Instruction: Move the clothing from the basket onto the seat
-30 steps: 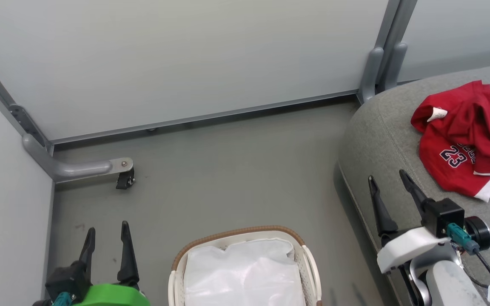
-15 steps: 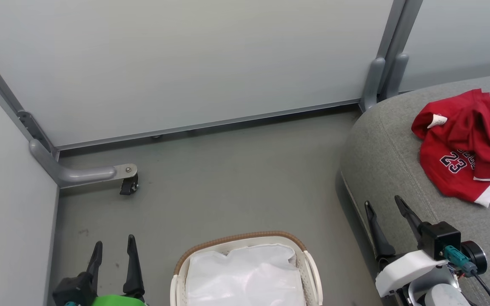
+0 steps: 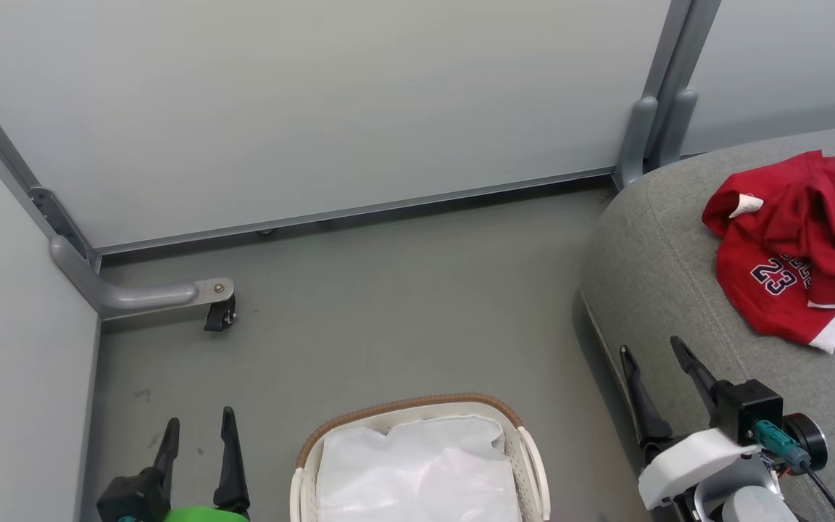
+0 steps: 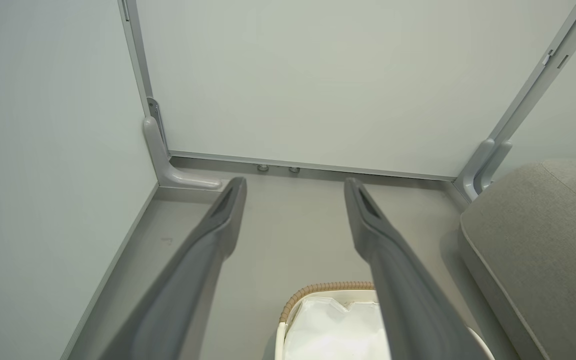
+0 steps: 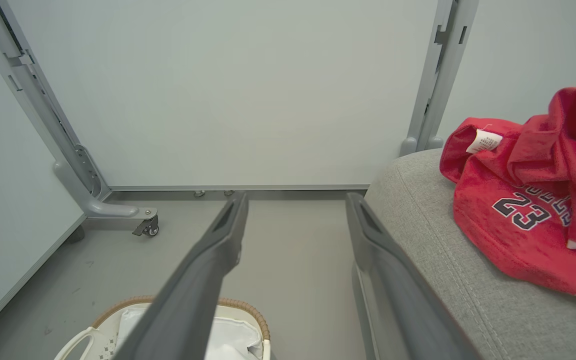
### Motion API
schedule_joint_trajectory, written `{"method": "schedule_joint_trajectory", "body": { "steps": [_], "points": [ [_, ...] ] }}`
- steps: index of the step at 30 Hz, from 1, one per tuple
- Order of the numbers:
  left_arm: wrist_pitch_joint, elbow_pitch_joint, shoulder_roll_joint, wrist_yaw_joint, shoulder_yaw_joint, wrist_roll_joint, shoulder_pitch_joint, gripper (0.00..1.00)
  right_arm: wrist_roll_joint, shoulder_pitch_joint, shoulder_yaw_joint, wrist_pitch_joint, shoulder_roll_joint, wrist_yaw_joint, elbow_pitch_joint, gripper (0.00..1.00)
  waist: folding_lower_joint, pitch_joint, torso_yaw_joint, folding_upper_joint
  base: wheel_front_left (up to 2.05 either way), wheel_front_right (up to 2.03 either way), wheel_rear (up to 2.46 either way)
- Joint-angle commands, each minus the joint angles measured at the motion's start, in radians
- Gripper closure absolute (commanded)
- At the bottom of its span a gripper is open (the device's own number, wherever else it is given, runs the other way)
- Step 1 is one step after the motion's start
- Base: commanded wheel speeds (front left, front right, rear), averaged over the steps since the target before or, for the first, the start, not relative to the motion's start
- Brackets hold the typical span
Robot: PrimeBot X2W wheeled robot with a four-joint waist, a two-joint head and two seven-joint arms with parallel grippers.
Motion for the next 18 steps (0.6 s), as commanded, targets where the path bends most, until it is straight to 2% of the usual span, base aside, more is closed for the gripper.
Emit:
{"method": "schedule_joint_trajectory", "body": {
  "steps": [1,5,18],
  "points": [
    [0.000,0.006,0.000,0.000,0.000,0.000,0.000,1.00,0.001,0.000,0.000,0.000,0.001,0.000,0.005,1.00,0.0001,0.000,0.000,0.0000,0.00,0.00,0.00],
    [0.004,0.036,-0.003,-0.001,0.002,-0.012,-0.001,1.00,0.013,0.010,-0.002,0.007,0.006,0.000,0.034,1.00,0.0001,0.000,0.000,0.0000,0.00,0.00,0.00],
    [0.068,0.023,-0.002,-0.018,0.035,-0.233,-0.032,1.00,0.267,0.004,-0.029,0.070,0.004,0.000,0.017,1.00,0.0001,0.000,0.001,0.0000,0.00,0.00,0.00]
  ]
}}
